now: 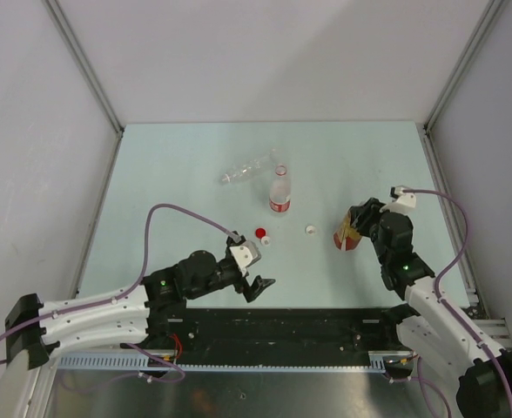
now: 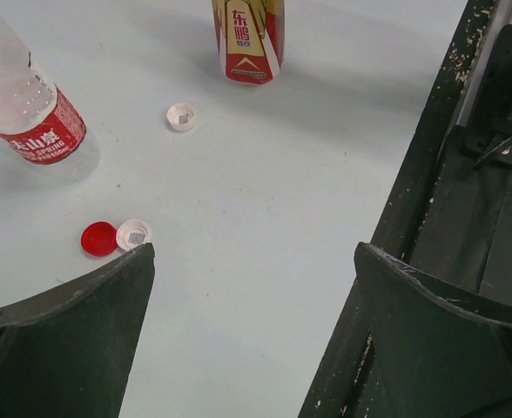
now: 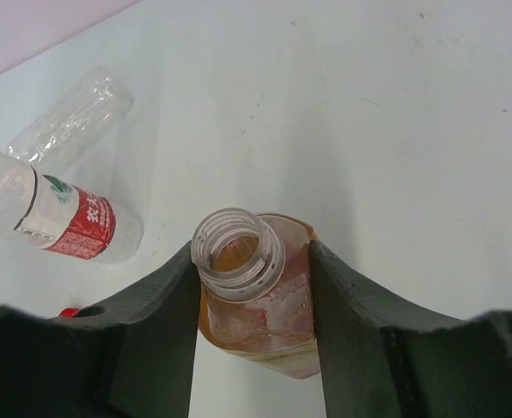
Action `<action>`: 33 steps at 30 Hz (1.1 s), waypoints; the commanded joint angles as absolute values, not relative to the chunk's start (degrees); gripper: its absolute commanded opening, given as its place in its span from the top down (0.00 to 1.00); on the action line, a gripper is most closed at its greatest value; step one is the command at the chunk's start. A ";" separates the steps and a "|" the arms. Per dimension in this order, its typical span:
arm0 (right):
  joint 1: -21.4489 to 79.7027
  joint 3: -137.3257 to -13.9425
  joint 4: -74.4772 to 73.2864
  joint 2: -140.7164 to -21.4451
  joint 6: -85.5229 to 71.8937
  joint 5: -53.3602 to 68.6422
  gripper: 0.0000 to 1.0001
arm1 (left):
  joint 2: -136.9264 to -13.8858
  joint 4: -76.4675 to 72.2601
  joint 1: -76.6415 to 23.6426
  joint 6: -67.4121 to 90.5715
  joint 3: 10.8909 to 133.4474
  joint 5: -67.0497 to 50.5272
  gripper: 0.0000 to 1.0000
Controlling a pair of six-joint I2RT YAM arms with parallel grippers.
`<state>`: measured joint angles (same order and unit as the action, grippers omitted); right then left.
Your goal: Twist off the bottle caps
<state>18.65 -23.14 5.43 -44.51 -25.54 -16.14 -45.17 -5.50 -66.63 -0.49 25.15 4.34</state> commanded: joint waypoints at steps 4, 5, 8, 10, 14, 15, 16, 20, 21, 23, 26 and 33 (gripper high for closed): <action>18.29 -22.60 5.08 -42.72 -26.96 -15.48 0.44 | -45.87 -8.81 -66.80 0.37 24.59 6.81 0.01; 18.29 -22.60 5.22 -42.67 -27.10 -14.90 0.42 | -45.74 -8.80 -66.80 0.97 24.42 7.32 0.01; 18.22 -22.59 6.51 -42.86 -27.23 -12.86 0.37 | -45.15 -8.56 -66.87 2.56 24.03 9.98 0.01; 18.20 -22.59 7.65 -43.17 -27.00 -11.41 0.27 | -44.93 -8.01 -66.82 3.72 23.85 12.01 0.01; 18.10 -22.61 9.99 -43.48 -26.73 -9.20 0.07 | -45.61 -7.42 -66.83 5.46 23.30 14.21 0.00; 18.10 -22.60 10.31 -43.28 -26.77 -8.69 0.05 | -46.09 -7.36 -66.86 5.63 23.30 14.36 0.01; 18.10 -22.59 10.47 -42.95 -26.83 -8.34 0.03 | -46.78 -7.28 -66.83 5.76 23.56 14.38 0.01; 18.06 -22.64 10.56 -41.11 -27.24 -7.81 0.01 | -50.12 -6.29 -66.87 6.14 24.97 13.85 0.01; 18.04 -22.62 10.64 -40.73 -27.24 -7.82 0.01 | -50.77 -6.18 -66.88 6.24 25.27 13.69 0.01; 18.02 -22.64 10.99 -39.96 -26.98 -7.60 0.01 | -52.00 -6.09 -66.86 6.31 25.76 13.38 0.01; 17.85 -22.72 11.31 -38.22 -26.60 -6.44 0.01 | -53.80 -6.23 -66.87 6.59 26.38 13.33 0.01; 17.42 -22.77 12.04 -33.29 -25.67 -0.97 0.01 | -59.69 -6.75 -66.87 6.75 28.18 12.83 0.01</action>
<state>17.78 -22.46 8.84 -35.70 -26.76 -4.27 -57.10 -5.32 -66.63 6.07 24.80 12.32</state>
